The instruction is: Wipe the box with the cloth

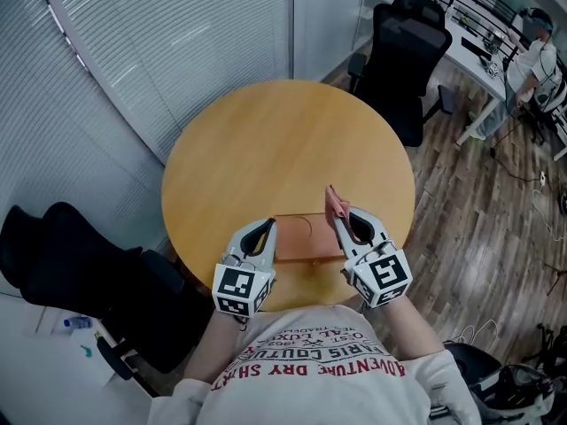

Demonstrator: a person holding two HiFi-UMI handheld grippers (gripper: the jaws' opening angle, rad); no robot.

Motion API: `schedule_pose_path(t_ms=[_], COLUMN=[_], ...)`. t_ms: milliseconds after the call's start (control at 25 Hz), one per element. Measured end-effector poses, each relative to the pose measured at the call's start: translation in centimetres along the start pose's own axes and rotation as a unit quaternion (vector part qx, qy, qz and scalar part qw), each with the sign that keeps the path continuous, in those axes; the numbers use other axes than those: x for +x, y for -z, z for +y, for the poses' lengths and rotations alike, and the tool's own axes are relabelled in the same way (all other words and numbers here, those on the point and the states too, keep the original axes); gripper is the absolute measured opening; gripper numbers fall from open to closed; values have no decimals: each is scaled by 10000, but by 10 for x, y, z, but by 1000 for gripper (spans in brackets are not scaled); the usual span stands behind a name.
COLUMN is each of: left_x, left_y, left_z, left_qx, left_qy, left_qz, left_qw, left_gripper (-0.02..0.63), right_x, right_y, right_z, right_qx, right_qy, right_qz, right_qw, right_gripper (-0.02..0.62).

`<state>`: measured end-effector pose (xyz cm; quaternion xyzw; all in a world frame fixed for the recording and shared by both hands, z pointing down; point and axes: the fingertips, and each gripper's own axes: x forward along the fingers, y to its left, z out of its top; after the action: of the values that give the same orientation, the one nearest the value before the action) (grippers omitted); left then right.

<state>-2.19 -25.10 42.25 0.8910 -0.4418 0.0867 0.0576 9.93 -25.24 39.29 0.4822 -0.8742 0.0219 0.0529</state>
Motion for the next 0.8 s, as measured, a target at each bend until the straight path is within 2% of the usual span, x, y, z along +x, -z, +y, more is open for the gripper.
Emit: schedule_pose_path(t_ms=[240, 600, 800], left_x=[-9, -18, -14], left_y=[-17, -29, -28], left_z=[6, 9, 5], left_qx=[23, 32, 51], left_qy=[-60, -70, -53], left_qz=[-182, -290, -298], left_qw=[9998, 9996, 9995], left_gripper=[9, 9, 9], right_x=[-4, 3, 4], right_y=[-11, -6, -1], right_z=[10, 23, 29], right_qx=[-80, -9, -74], right_qy=[165, 182, -22], right_qz=[-503, -348, -234], right_qw=[9986, 9992, 9997], right_gripper=[28, 26, 26])
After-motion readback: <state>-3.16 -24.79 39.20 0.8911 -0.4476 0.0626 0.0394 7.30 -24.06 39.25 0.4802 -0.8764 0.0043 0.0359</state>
